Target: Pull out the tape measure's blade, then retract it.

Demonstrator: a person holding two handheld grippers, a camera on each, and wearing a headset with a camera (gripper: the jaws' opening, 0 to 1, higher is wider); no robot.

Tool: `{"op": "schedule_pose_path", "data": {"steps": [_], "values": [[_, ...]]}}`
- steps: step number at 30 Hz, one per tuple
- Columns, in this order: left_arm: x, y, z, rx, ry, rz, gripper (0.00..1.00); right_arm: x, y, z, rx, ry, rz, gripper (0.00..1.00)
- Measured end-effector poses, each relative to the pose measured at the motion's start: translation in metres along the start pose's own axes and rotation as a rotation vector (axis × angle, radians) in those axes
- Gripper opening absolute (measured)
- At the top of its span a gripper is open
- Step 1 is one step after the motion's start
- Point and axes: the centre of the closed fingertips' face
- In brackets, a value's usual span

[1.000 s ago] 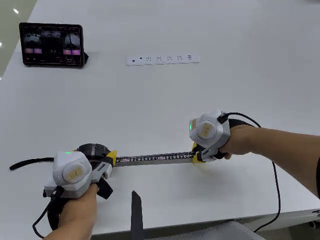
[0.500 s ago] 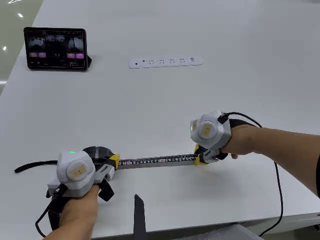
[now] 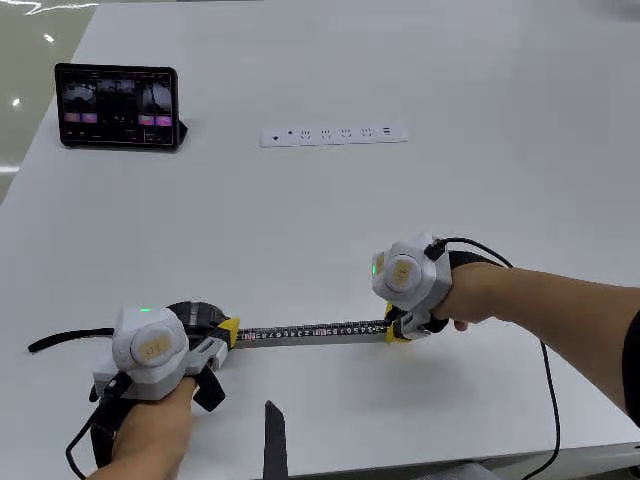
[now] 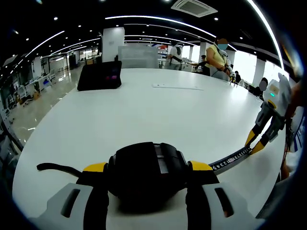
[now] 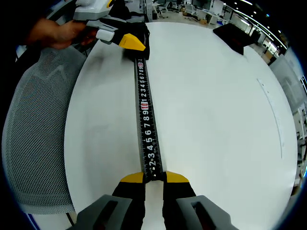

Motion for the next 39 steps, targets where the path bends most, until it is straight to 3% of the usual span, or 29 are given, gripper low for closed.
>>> {"op": "schedule_pose_path", "data": {"steps": [9, 39], "values": [[0.000, 0.000, 0.000, 0.001, -0.003, -0.002, 0.61, -0.001, -0.003, 0.001, -0.023, -0.009, 0.021, 0.09], [0.000, 0.001, -0.001, 0.009, -0.005, -0.029, 0.61, -0.005, -0.017, 0.001, -0.020, -0.006, 0.004, 0.09]]}}
Point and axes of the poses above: the centre of the closed fingertips' face, and the gripper's own axes: x roughly backward along the fingers, z roughly to its right, y roughly out of its underside, and after that the axes turned 9 degrees about x, right-handed
